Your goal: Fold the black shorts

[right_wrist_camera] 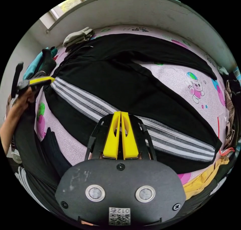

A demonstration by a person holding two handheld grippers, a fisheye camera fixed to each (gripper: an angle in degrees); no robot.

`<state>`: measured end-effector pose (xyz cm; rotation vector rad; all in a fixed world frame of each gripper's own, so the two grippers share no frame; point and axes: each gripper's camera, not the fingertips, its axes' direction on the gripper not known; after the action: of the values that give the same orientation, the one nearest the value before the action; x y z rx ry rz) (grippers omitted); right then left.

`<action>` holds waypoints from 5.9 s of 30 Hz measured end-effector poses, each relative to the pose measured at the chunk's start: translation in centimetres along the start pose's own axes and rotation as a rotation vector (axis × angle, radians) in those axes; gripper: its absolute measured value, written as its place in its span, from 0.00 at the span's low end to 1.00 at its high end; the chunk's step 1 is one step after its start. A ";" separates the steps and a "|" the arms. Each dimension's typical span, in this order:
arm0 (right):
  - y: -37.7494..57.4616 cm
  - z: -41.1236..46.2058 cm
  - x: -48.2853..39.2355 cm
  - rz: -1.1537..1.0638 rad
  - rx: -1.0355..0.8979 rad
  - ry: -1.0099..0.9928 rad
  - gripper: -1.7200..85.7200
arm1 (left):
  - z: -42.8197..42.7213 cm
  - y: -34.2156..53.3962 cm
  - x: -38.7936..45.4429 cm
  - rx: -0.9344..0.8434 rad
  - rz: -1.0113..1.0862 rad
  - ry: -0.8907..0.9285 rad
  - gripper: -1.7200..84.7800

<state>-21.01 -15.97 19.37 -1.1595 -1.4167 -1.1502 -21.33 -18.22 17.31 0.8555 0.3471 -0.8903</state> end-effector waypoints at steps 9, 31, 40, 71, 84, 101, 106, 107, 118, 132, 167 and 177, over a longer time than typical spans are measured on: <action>-1.8 4.1 0.6 0.010 -0.070 0.026 0.01 | 1.8 -7.8 -8.3 0.036 -0.032 -0.020 0.08; -28.8 17.6 -16.2 -0.371 0.014 -0.243 0.01 | 0.4 -11.9 -12.6 -0.076 0.238 0.288 0.02; -30.0 25.9 -21.5 -0.758 -0.392 0.173 0.01 | 0.7 -13.5 -14.3 -0.154 0.285 0.291 0.02; -31.4 28.4 2.7 0.224 -0.093 -0.200 0.01 | -5.4 -18.0 -21.2 -0.040 0.378 0.602 0.04; -35.3 26.4 -3.7 -0.056 0.041 -0.215 0.05 | -1.7 -18.0 -19.8 -0.111 0.099 0.304 0.02; -40.2 27.5 -5.4 0.035 0.002 -0.178 0.01 | -1.7 -15.3 -18.3 -0.012 0.114 0.283 0.03; -32.5 23.8 0.3 0.247 0.121 -0.356 0.01 | -2.2 -14.5 -18.6 -0.030 0.109 0.397 0.03; -30.3 23.6 1.2 0.282 0.121 -0.399 0.01 | -2.5 -14.4 -18.7 -0.020 0.109 0.419 0.03; -18.5 21.0 -2.6 -0.007 0.134 -0.071 0.02 | -3.8 -13.4 -20.3 0.218 0.032 0.201 0.07; -21.2 16.9 -5.9 -0.172 0.159 -0.103 0.08 | 0.2 -11.8 -14.9 0.063 0.211 0.287 0.06; -8.4 0.4 -0.6 0.182 0.223 -0.086 0.02 | 3.6 -6.6 -11.9 0.106 0.169 0.169 0.03; 0.0 -1.1 -6.1 -0.025 0.244 0.149 0.07 | 6.0 -1.9 -8.6 0.135 0.036 -0.014 0.02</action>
<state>-20.22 -17.70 13.42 -0.8700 -1.4151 -1.0261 -28.43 -18.83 25.21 0.9760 0.2607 -0.8937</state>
